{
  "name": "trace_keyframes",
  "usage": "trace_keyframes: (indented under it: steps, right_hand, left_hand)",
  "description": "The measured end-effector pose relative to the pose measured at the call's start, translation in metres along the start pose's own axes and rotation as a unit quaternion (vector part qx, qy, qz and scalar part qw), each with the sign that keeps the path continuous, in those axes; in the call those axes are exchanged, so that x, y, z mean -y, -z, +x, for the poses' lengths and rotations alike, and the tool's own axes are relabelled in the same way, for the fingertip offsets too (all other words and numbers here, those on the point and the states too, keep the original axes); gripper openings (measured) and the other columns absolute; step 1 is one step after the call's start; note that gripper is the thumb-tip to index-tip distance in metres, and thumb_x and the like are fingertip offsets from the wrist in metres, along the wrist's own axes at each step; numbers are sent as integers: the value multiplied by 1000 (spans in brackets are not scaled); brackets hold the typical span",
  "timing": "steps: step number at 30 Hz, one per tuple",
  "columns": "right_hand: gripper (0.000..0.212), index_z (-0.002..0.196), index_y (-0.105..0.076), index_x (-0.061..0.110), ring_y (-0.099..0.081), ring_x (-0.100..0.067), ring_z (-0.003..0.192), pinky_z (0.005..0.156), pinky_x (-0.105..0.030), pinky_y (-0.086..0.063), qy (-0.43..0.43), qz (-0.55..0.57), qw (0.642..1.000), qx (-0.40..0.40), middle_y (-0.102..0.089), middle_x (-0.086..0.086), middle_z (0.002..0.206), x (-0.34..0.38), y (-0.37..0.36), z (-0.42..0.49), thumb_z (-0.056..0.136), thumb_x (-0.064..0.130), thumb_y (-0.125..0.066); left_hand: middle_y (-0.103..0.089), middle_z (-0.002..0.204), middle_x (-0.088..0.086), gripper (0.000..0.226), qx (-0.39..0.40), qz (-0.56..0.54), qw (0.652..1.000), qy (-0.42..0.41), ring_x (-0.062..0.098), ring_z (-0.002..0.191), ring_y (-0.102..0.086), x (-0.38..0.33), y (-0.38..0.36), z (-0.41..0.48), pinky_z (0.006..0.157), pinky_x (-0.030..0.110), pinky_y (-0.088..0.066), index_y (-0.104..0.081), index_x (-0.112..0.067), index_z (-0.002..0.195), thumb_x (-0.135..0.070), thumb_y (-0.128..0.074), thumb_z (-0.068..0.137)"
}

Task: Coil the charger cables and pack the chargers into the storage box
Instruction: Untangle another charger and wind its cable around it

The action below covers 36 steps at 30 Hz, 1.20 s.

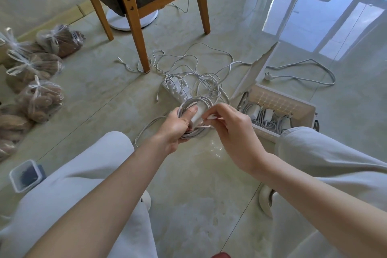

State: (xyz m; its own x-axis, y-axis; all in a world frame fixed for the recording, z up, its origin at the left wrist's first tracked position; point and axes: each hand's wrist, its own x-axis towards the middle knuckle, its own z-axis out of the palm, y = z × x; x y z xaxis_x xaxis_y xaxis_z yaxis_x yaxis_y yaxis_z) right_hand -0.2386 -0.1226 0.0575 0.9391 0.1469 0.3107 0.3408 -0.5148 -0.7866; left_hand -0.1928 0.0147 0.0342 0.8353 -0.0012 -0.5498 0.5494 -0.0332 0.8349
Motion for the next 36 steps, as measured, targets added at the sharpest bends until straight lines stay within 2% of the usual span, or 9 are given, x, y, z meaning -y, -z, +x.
trace_keyframes:
  steps: [4,6,10,13,16,20,22,29,36]
  right_hand:
    - [15,81,-59,13,-63,-9,69,67,-19,-53,-203,227,947,-99,-65,-3,78,10,6,12,86,-1,-58]
    - [14,81,-57,13,-61,-4,65,64,-15,-51,-313,341,875,-141,-63,-3,77,6,14,22,91,3,-54]
    - [15,83,-53,3,-51,-9,61,59,-18,-45,-518,477,692,-159,-53,-7,72,-17,22,30,96,2,-44]
    - [19,80,-51,3,-49,-9,60,54,-16,-46,-572,507,634,-116,-49,-6,71,-24,20,28,96,0,-41]
    - [16,84,-50,3,-52,-11,60,53,-17,-50,-545,474,683,-110,-52,-7,72,-22,16,30,97,2,-42]
    - [26,124,-47,17,-53,-18,94,85,-29,-45,-342,134,929,-54,-51,-10,115,-16,6,29,100,18,-36]
    - [31,127,-50,18,-44,-17,113,94,-23,-30,-217,-1,976,-29,-43,-10,128,-13,4,26,100,23,-35]
    - [9,103,-52,21,-69,-16,70,64,-28,-55,-296,164,941,-9,-66,-7,100,-18,1,31,97,25,-48]
    - [9,81,-56,30,-69,-26,78,77,-49,-55,-300,217,927,-63,-67,-7,82,-24,2,37,87,37,-57]
  left_hand:
    - [-45,49,-7,11,-6,-69,997,-33,2,44,-49,-14,-5,-4,42,14,-40,-49,-20,91,-29,-54,95]
    - [-52,58,-3,17,4,-77,996,-43,9,57,-50,-20,-7,-4,48,18,-42,-50,-17,95,-33,-56,93]
    - [-58,71,9,27,73,-71,994,-32,3,39,-45,-24,-18,-13,44,14,-42,-51,-6,100,-32,-56,93]
    - [-53,91,20,35,102,-67,992,-23,3,40,-47,-22,-18,-17,47,15,-45,-51,1,107,-31,-56,92]
    - [-50,80,15,29,113,-60,992,-22,4,41,-46,-25,-13,-17,47,14,-44,-52,-5,99,-32,-57,91]
    - [-57,73,6,23,65,-83,994,-19,2,41,-52,-23,-15,-18,43,14,-43,-57,-12,102,-32,-57,91]
    - [-61,70,-1,20,33,-52,998,-33,4,52,-58,-20,-17,-15,46,15,-45,-60,-16,101,-33,-59,90]
    - [-65,65,-10,14,11,6,999,-42,7,60,-59,-14,-17,-8,55,20,-44,-65,-22,89,-36,-64,86]
    - [-67,107,19,66,107,0,991,-82,24,92,-51,-19,-9,-3,83,41,-40,-65,-11,115,-54,-70,66]
